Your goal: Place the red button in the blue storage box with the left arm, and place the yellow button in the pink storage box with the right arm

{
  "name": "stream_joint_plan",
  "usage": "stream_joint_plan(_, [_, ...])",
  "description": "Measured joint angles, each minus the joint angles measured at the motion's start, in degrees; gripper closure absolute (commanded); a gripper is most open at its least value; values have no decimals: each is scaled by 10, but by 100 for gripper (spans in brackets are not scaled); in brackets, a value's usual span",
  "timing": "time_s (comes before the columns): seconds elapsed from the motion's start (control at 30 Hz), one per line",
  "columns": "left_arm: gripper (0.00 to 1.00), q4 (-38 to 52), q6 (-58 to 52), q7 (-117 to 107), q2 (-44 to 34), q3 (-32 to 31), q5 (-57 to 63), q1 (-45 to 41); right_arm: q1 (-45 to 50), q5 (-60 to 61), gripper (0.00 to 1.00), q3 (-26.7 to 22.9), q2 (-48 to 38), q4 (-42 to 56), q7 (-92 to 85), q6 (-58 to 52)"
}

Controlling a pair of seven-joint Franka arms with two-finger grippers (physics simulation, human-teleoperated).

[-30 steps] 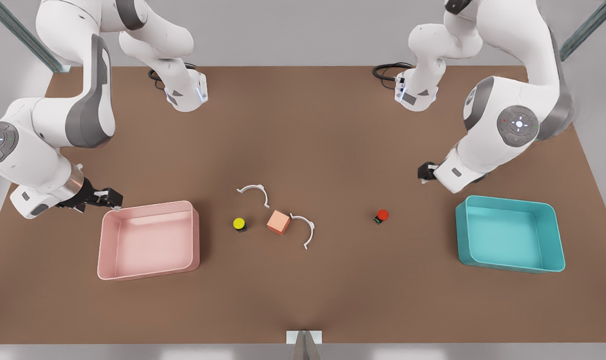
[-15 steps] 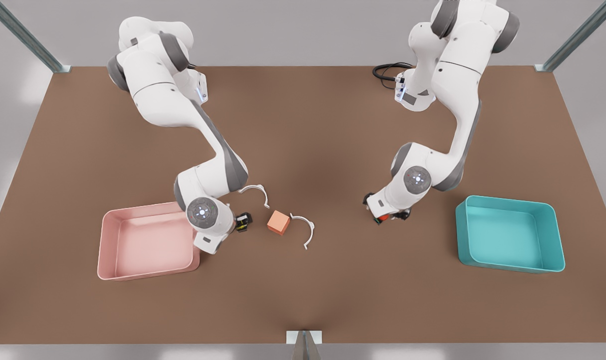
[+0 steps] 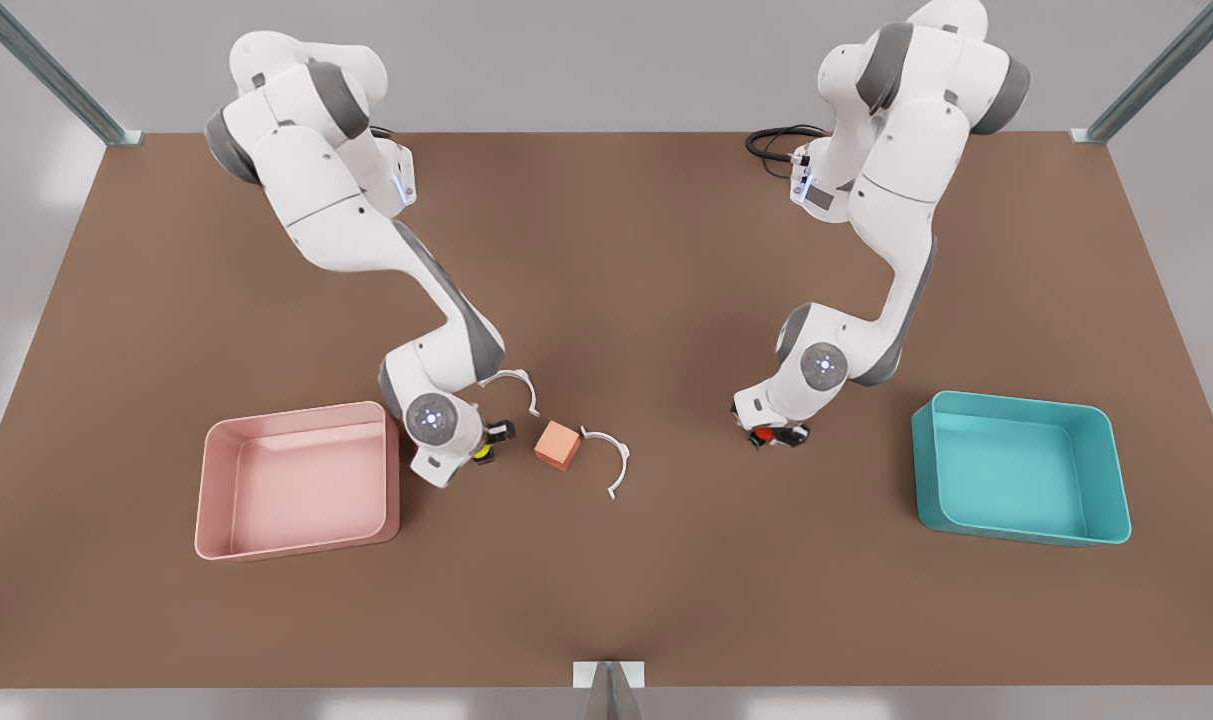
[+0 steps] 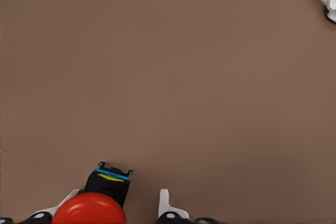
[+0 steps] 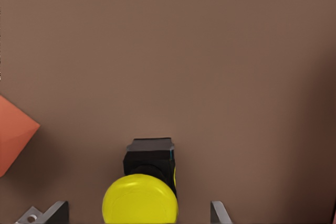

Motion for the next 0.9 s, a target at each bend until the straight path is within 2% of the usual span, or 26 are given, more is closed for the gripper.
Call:
stream_joint_plan(0.07, [30,1,4,7,-3,0,-1,0,0,-3,0,2,4,-5,8,13])
stream_joint_plan(0.1, [38,2,6,11,-6,0,-1,0,0,-5,2,2,6,-7,11,18])
stream_joint_plan(0.13, [47,3,7,14,-8,0,-1,0,-1,-5,9,1,9,-8,14,23])
stream_joint_plan(0.2, [55,2,9,19,-14,0,0,0,-2,-7,14,-2,14,-19,20,36])
stream_joint_plan(0.33, [57,2,-1,25,-46,3,2,2,-2,-9,19,-3,11,-46,30,62])
stream_joint_plan(0.4, [57,6,-37,28,-111,7,3,20,-2,-9,33,0,8,-52,34,72])
stream_joint_plan(0.43, [57,14,-60,30,-138,8,3,36,-2,-9,46,1,8,-53,36,76])
stream_joint_plan(0.5, [57,33,-108,38,-172,10,3,84,-2,-8,57,2,8,-53,38,83])
stream_joint_plan(0.6, [57,66,-165,80,-177,12,4,214,-2,-5,57,4,2,-50,39,88])
stream_joint_plan(0.67, [57,88,-191,125,-149,15,5,297,-3,-4,57,1,-14,-45,39,90])
stream_joint_plan(0.77, [56,146,-215,188,-60,22,6,326,-14,-3,57,-11,-60,-42,39,92])
stream_joint_plan(0.83, [53,191,-225,225,9,26,6,328,-38,-3,57,-16,-105,-48,36,86])
stream_joint_plan(0.87, [10,203,-228,243,33,29,6,328,-58,-3,57,-17,-123,-56,33,83])
stream_joint_plan(0.9, [0,210,-231,260,50,32,4,328,-85,-3,57,-13,-137,-69,29,82])
